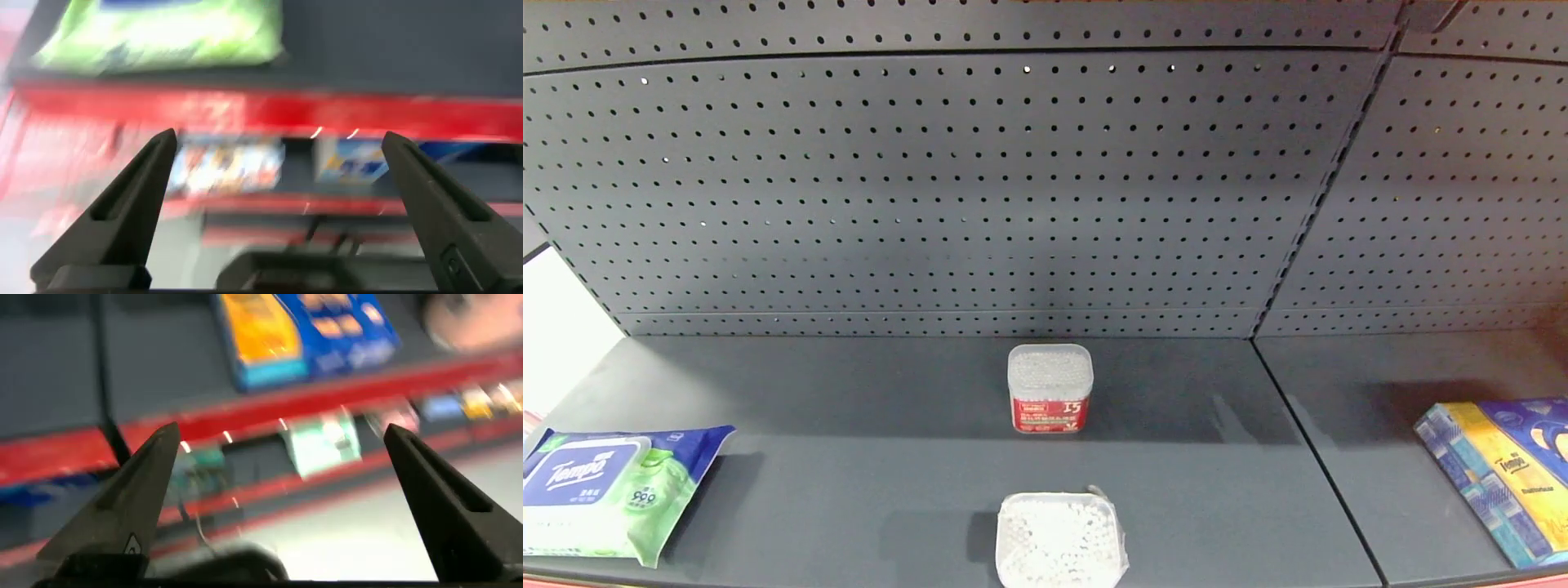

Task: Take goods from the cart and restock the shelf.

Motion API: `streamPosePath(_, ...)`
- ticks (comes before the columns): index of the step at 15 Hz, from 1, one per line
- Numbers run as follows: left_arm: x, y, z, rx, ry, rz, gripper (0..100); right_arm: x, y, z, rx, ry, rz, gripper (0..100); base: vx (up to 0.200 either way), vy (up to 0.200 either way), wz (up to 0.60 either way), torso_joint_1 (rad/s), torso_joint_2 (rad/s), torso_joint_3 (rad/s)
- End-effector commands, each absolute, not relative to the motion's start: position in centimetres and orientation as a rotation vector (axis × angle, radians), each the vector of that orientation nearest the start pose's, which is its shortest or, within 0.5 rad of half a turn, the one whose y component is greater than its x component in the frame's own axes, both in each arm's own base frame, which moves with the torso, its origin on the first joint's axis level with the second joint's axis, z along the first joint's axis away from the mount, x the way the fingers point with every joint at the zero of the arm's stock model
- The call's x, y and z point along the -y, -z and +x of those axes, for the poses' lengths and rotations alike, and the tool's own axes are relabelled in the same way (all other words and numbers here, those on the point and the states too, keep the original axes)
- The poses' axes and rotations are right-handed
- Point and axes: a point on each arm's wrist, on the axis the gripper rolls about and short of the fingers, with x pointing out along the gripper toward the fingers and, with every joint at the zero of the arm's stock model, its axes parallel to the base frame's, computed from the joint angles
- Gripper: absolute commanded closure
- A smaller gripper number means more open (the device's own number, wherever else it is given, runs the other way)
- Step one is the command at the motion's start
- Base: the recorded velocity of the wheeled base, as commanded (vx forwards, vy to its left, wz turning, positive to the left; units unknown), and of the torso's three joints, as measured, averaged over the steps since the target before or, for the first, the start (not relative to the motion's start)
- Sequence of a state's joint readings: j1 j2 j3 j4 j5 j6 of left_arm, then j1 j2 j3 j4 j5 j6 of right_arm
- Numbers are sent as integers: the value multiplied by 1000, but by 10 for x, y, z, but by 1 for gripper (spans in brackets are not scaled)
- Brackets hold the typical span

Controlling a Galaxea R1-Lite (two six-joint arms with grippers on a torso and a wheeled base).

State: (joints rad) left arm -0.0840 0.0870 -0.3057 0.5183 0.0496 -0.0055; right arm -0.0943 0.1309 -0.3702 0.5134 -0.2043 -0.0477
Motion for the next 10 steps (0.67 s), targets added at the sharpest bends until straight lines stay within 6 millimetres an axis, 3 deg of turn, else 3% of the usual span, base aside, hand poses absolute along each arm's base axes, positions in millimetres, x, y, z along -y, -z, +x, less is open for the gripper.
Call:
streamPosePath(1, -5, -92, -47, -213, 55, 8, 0, 1, -83, -27, -269, 232, -96, 0, 0, 0, 0, 0, 0, 0)
streamPosePath(3, -4, -94, -39, -106, 42, -7, 0, 1, -79, -19, -166, 224, -87, 0, 0, 0, 0, 0, 0, 0)
streamPosePath(5, -2, -82, -25, 7, 77, -60, 0, -2, -76, -15, -119, 58, -78, 0, 0, 0, 0, 0, 0, 0)
streamPosePath(10, -3, -75, -23, 0, 3, -51, 0, -2, -77, -15, -105, 41, -56, 0, 0, 0, 0, 0, 0, 0)
